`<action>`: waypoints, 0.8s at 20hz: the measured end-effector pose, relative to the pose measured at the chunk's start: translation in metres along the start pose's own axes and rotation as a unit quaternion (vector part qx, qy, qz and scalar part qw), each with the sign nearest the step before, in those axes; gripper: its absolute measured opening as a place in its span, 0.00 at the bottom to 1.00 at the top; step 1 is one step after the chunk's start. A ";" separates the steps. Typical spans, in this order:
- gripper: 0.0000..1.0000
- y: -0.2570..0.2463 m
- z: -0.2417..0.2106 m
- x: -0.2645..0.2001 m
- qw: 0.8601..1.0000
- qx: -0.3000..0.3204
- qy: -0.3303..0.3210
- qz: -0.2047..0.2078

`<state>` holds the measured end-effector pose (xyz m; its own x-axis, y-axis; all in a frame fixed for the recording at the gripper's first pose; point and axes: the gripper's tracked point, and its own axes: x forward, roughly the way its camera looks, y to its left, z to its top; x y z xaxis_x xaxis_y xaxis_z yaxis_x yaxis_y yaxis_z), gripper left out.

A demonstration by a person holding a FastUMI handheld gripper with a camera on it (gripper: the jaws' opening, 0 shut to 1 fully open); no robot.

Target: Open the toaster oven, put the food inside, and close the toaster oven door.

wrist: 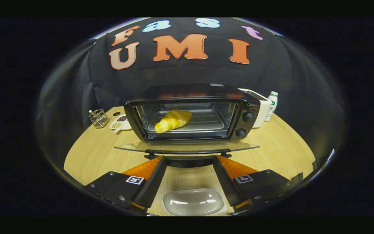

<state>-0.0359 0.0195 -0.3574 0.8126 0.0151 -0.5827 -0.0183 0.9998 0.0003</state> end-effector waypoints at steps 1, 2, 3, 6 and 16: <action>0.91 0.000 0.006 0.002 1.000 -0.002 -0.004 0.000; 0.95 0.001 0.010 0.005 1.000 -0.002 -0.006 0.001; 0.98 0.001 0.017 0.006 1.000 0.000 -0.011 0.001; 1.00 0.002 0.037 0.014 1.000 0.006 -0.027 0.001; 1.00 0.020 0.100 0.025 0.998 0.002 -0.057 0.019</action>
<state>0.0419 0.0405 -0.2909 0.8720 0.0532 -0.4866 -0.0479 0.9986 0.0234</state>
